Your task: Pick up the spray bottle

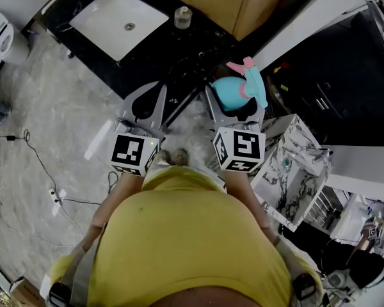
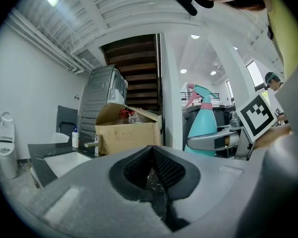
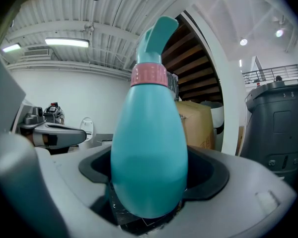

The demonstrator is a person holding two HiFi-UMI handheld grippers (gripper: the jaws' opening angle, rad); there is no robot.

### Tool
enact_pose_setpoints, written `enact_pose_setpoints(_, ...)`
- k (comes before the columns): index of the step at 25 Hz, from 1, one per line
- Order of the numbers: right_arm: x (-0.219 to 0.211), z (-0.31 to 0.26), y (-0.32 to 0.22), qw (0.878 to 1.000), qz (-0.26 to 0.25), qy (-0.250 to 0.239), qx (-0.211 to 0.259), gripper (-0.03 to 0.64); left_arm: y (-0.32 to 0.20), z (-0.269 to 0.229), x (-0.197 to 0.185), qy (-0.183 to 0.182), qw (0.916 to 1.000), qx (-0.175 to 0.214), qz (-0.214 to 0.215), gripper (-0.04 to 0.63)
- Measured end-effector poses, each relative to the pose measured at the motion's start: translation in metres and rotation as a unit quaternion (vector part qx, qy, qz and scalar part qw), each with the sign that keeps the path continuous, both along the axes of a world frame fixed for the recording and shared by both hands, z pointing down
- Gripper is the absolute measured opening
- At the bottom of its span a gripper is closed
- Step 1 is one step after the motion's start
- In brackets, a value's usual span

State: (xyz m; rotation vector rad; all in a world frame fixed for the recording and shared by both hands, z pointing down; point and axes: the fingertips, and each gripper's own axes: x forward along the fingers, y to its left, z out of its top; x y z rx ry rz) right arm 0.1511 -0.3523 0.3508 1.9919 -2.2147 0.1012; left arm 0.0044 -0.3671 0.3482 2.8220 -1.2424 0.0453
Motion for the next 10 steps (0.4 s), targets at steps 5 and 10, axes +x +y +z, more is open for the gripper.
enact_pose_setpoints(5,0.0033,0.0018,-0.0003,1.0,0.0,0.001,-0.003,0.397,0.0007,0.0023,0.0029,-0.002,1.0,-0.002,0.002,0.005)
enact_pose_setpoints(10,0.005,0.0027,-0.0008,1.0,-0.001,0.002,-0.004,0.397,-0.0001,0.0022,0.0037,-0.003,1.0,0.002,0.001,0.005)
